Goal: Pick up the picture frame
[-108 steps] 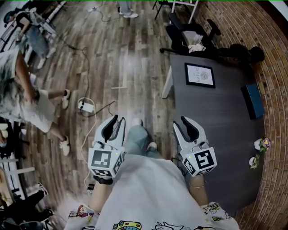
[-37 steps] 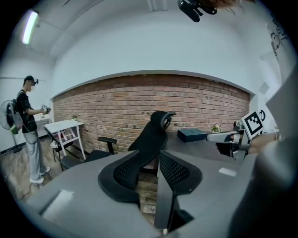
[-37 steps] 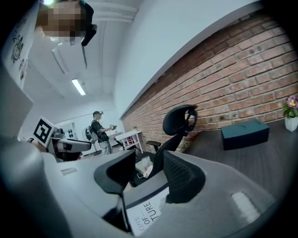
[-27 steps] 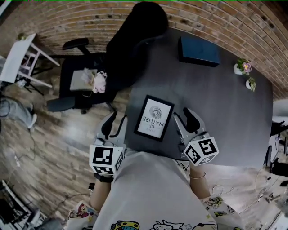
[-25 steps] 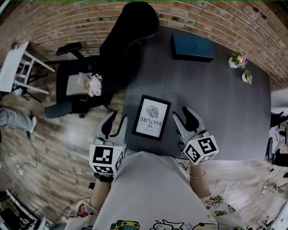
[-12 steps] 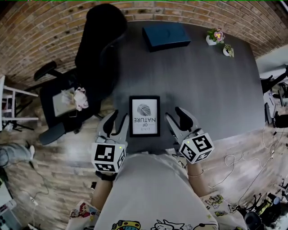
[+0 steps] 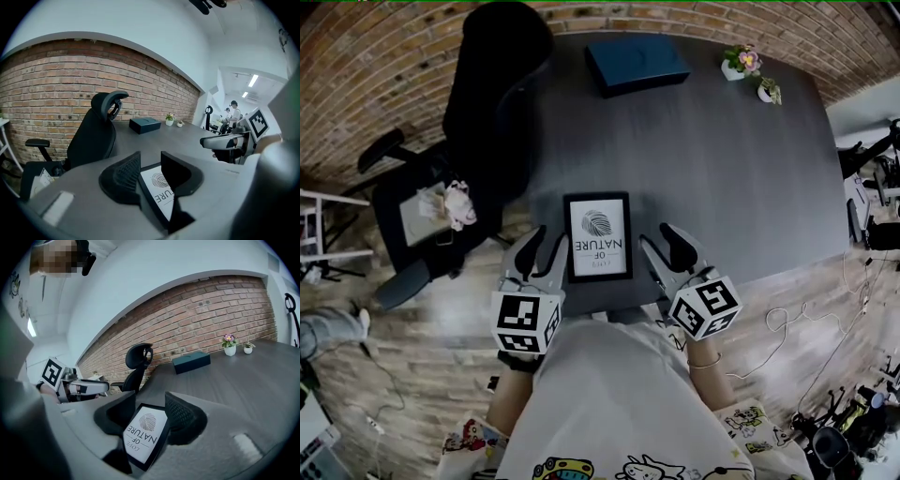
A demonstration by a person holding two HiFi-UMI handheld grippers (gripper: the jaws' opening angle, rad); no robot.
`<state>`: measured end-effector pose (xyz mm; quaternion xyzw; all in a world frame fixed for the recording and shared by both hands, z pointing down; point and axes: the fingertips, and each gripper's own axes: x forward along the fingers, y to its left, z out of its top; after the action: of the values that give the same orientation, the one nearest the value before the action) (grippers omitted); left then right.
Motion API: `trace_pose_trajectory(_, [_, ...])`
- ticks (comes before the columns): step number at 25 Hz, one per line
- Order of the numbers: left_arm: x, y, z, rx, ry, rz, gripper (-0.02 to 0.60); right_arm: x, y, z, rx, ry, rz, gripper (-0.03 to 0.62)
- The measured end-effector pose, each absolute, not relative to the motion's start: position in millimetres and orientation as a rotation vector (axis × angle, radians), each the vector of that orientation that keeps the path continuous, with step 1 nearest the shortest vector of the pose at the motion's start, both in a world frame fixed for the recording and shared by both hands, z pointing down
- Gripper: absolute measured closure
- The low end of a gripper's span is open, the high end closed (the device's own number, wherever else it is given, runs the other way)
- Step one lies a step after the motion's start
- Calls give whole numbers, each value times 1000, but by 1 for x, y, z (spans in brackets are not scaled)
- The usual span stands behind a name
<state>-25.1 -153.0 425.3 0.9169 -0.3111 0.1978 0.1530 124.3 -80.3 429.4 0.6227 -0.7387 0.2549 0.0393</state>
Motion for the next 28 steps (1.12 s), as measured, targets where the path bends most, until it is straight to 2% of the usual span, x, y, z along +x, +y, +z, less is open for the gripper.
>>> trace_pose_trajectory(28, [-15,-136,539,2465,-798,810,448,112,-80,523,1749,-2192,1106,401])
